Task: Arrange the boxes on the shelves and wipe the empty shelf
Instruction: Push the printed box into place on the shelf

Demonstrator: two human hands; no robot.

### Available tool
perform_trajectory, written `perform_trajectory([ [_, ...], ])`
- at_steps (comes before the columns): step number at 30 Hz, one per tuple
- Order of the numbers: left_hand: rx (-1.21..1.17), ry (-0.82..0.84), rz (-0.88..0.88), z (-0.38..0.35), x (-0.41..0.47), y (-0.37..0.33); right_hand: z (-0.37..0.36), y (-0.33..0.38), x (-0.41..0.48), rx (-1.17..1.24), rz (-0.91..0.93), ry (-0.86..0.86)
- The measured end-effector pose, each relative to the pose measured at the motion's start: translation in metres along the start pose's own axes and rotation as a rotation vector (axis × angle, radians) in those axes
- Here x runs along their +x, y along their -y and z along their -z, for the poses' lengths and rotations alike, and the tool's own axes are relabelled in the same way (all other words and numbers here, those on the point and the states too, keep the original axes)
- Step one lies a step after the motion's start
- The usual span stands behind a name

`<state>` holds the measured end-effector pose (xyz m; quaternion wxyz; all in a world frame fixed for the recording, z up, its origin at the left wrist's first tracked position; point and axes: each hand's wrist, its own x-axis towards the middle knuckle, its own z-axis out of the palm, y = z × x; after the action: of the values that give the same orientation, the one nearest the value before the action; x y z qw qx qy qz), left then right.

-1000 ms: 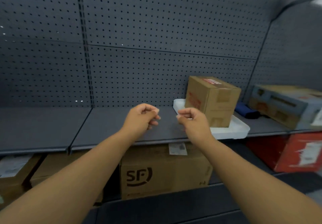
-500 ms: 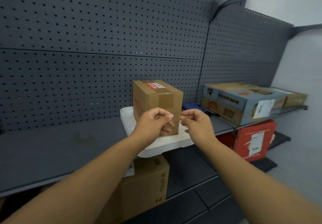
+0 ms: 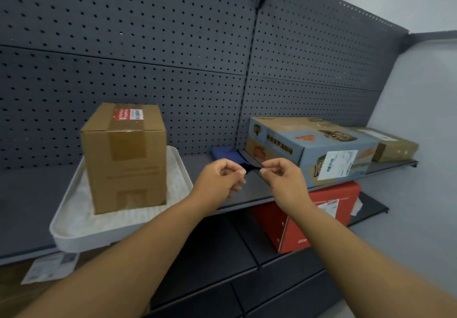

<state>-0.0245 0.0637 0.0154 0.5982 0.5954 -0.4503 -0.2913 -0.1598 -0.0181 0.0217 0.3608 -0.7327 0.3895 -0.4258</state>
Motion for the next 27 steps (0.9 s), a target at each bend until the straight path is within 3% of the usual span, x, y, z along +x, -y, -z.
perform_trajectory([
  [4, 0.062, -0.010, -0.046, -0.038, 0.034, 0.009, 0.019, -0.019, 0.030, -0.131, 0.049, -0.022],
  [9, 0.042, -0.071, -0.096, -0.084, 0.093, 0.009, 0.044, -0.043, 0.075, -0.626, 0.276, -0.198],
  [13, -0.022, -0.045, -0.097, -0.114, 0.143, 0.013, 0.067, -0.064, 0.108, -0.793, 0.249, -0.189],
  [18, -0.029, -0.003, -0.049, -0.144, 0.194, 0.023, 0.084, -0.092, 0.134, -0.838, 0.127, -0.078],
  [27, 0.055, 0.031, -0.049, -0.183, 0.234, 0.035, 0.109, -0.114, 0.157, -0.752, 0.129, -0.019],
])
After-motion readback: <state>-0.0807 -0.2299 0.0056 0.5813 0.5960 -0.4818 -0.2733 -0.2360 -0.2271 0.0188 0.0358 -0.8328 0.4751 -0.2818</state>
